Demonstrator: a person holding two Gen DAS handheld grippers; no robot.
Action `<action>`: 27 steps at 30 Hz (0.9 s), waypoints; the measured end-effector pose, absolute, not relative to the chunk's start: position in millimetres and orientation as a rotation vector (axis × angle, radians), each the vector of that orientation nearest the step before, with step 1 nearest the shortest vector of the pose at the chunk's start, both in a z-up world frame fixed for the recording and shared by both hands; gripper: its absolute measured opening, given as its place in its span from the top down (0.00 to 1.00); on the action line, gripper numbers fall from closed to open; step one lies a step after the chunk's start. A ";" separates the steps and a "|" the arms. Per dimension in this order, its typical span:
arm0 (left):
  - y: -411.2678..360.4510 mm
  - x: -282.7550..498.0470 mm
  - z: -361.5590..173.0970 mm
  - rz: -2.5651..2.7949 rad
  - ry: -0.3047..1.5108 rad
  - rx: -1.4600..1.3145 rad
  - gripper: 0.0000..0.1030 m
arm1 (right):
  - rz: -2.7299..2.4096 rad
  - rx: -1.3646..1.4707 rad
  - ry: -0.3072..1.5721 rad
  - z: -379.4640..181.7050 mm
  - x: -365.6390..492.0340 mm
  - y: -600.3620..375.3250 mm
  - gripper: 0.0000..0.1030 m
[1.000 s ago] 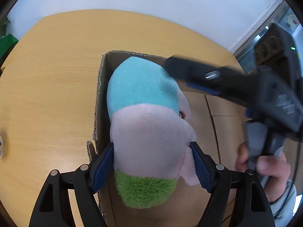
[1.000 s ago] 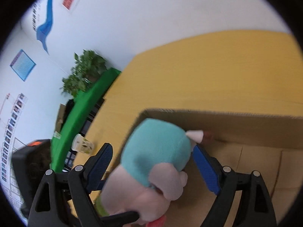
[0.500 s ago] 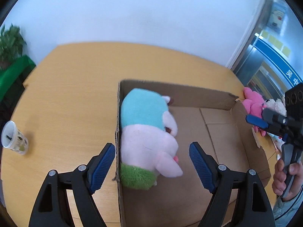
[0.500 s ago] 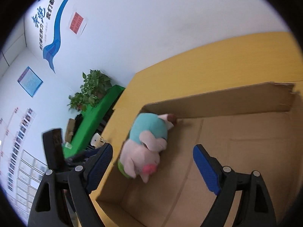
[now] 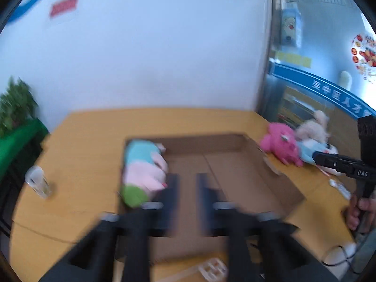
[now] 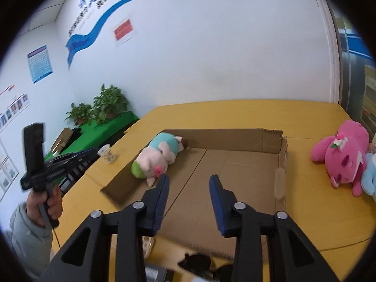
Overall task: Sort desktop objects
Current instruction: 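Grasp the black product box with the left gripper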
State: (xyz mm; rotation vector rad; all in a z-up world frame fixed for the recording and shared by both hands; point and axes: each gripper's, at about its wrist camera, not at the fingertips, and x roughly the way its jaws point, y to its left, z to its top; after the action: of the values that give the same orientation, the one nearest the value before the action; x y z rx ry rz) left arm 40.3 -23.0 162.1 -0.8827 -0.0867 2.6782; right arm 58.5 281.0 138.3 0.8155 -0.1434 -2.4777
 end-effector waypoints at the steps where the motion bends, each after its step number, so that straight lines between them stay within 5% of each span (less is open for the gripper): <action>1: -21.6 47.3 155.4 2.627 -0.112 -0.916 0.96 | -2.460 0.819 -0.115 135.7 72.2 284.6 0.17; 3: -18.9 59.7 141.0 2.597 -0.130 -0.949 0.87 | -2.423 0.848 -0.056 124.4 92.7 284.9 0.00; 5: -16.3 73.0 127.2 2.603 -0.113 -1.010 0.27 | -2.356 0.925 0.028 102.8 113.5 280.9 0.00; 7: -14.9 83.8 116.2 2.625 -0.118 -1.039 0.03 | -2.274 1.004 0.104 77.4 129.3 271.7 0.00; 14: 21.6 107.3 71.5 2.478 -0.198 -1.175 0.03 | -2.044 1.173 0.255 -6.9 167.1 222.3 0.01; 27: 34.0 115.7 18.6 2.337 -0.317 -1.318 0.06 | -1.863 1.060 0.226 -5.4 181.3 184.0 0.01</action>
State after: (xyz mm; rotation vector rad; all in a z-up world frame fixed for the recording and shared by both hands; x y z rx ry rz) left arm 115.7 34.0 18.6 -1.3177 -0.3171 2.3368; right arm 181.3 184.0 -5.4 1.0604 0.2256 -1.8632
